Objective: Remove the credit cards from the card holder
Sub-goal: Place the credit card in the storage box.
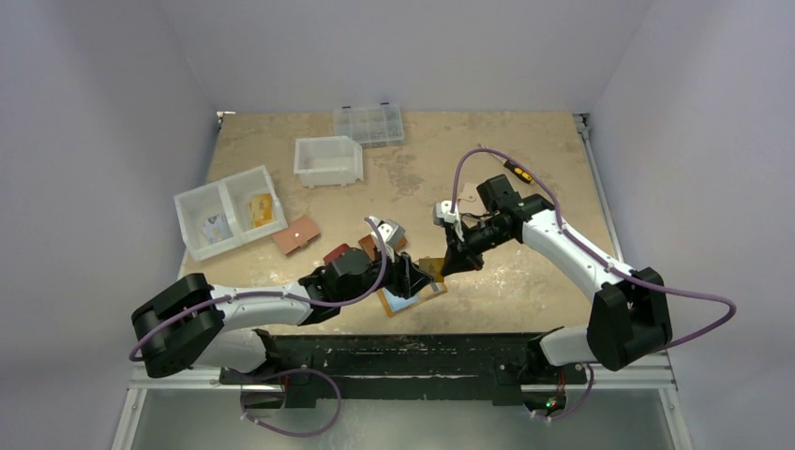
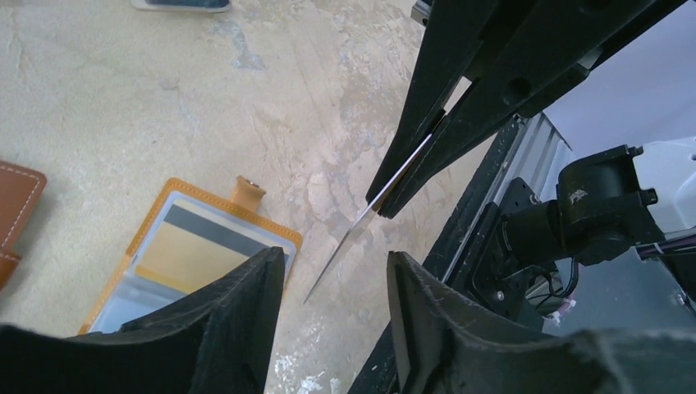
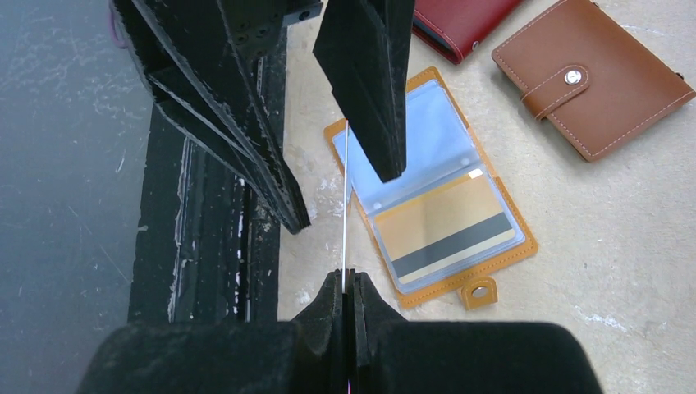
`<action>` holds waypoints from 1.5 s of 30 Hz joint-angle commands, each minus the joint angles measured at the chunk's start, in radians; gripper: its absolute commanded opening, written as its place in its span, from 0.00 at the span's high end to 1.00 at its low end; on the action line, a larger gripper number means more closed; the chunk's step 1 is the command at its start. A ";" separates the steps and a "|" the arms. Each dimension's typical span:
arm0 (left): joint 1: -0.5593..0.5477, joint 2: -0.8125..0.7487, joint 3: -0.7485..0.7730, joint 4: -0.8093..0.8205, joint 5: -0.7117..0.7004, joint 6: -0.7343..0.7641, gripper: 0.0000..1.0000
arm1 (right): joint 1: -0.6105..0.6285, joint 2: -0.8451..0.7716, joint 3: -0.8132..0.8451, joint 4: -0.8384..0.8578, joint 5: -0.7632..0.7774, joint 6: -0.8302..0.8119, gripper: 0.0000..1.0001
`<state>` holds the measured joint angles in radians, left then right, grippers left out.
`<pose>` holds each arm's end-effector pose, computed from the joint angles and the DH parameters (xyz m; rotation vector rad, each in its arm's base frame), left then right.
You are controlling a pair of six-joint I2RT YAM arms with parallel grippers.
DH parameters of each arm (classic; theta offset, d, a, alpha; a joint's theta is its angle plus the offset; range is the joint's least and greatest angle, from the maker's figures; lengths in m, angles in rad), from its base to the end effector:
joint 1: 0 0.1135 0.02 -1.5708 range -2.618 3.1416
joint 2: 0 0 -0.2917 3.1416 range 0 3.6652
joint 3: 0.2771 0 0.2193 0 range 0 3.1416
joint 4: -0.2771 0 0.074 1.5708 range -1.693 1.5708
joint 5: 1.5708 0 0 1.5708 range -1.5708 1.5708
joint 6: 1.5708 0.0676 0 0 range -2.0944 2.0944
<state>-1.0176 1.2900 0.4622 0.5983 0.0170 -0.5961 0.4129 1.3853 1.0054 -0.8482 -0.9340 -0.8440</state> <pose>0.1377 -0.2252 0.2468 0.4227 1.9129 -1.1337 0.1822 0.1392 0.2701 -1.5826 1.8210 1.0948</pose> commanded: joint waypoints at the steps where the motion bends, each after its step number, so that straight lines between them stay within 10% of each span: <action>1: -0.004 0.043 0.058 0.087 0.045 0.033 0.55 | -0.003 -0.005 -0.002 -0.009 -0.029 -0.020 1.00; 6: -0.004 0.083 0.071 0.107 0.086 0.060 1.00 | -0.003 -0.003 -0.002 -0.009 -0.028 -0.021 1.00; 10: -0.004 0.085 0.067 0.102 0.122 0.125 1.00 | -0.003 -0.001 -0.004 -0.007 -0.025 -0.019 1.00; 16: 0.000 0.027 0.086 -0.079 0.082 0.228 1.00 | -0.003 -0.029 -0.017 0.035 0.020 0.003 0.53; 20: 0.036 -0.036 0.117 -0.271 0.074 0.292 1.00 | -0.004 -0.092 -0.048 0.122 0.114 0.076 0.39; 34: 0.383 -0.197 0.345 -0.899 -0.040 0.427 1.00 | -0.009 -0.276 -0.107 0.254 0.334 0.105 0.37; 45: 0.755 -0.168 0.443 -0.967 -0.099 0.470 1.00 | -0.008 -0.306 -0.118 0.272 0.356 0.106 0.39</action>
<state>-0.3428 1.1137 0.8528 -0.3424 -0.0498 -0.1616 0.4053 1.1004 0.8909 -0.6086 -0.5915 -0.7471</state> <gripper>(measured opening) 0.037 0.615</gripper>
